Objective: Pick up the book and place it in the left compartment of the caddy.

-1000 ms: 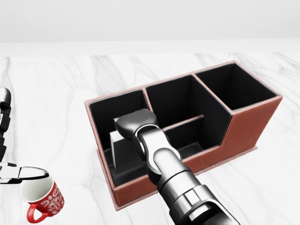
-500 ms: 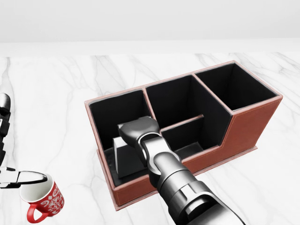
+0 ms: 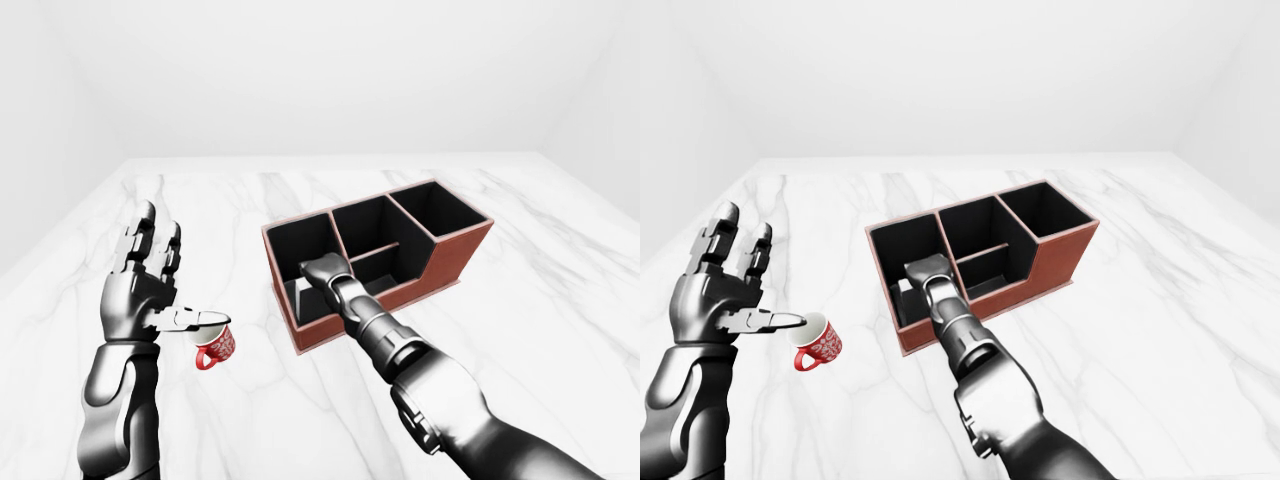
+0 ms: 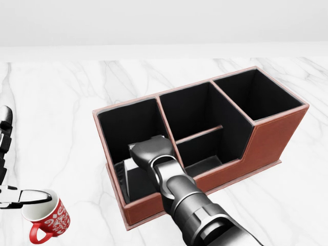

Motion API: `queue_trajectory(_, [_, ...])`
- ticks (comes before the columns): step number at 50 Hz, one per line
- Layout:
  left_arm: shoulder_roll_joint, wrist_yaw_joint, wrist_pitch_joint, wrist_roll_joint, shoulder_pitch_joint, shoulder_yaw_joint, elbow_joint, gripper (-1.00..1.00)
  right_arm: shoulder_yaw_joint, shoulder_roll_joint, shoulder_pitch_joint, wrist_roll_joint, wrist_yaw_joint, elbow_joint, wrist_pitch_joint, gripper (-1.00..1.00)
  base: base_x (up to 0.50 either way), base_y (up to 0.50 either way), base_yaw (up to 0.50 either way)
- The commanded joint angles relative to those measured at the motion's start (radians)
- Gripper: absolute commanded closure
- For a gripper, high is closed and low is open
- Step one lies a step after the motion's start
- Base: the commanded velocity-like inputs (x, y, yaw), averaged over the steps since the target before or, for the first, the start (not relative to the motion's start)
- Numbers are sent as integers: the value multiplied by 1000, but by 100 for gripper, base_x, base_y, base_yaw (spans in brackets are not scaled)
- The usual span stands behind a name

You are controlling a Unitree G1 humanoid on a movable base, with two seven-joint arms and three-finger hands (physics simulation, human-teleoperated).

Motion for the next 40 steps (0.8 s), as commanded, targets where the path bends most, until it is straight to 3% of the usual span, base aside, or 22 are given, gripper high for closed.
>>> queue_trajectory(1, [-2, -2, 0, 1, 3, 1, 2, -100, -11, 7, 19, -17, -40, 14, 0, 100, 0, 0, 0])
queue_trajectory(7, [-2, -2, 0, 1, 4, 0, 0, -100, -13, 11, 21, -16, -37, 11, 0, 97, 0, 0, 0])
queue_trajectory(8, [-2, -2, 0, 2, 3, 0, 0, -100, -14, 12, 22, -15, -35, 10, 0, 82, 0, 0, 0])
queue_trajectory(9, [-2, -2, 0, 2, 3, -1, 0, -100, -14, 12, 22, -15, -35, 10, 0, 82, 0, 0, 0])
queue_trajectory(10, [-3, -2, 0, 1, 4, 0, -1, -100, -13, 12, 22, -15, -32, 9, 0, 18, 0, 0, 0])
queue_trajectory(11, [-3, -2, 0, 0, 5, 0, -3, -100, -13, 12, 22, -15, -30, 7, 0, -4, 0, 0, 0])
queue_trajectory(12, [-3, -2, 0, -1, 5, 0, -4, -100, -12, 12, 22, -16, -28, 7, 0, -42, 0, 0, 0])
queue_trajectory(14, [-3, -2, 0, 0, 6, 1, -5, -100, -12, 12, 23, -15, -26, 6, 0, -100, 0, 0, 0])
queue_trajectory(33, [-4, 0, 0, -2, 5, 0, -17, -100, -6, 8, 35, -24, 7, -16, 0, -100, 0, 0, 0])
queue_trajectory(40, [-3, 1, 0, -3, 3, 1, -21, -100, 24, 1, 99, -65, 103, -143, 0, -100, 0, 0, 0])
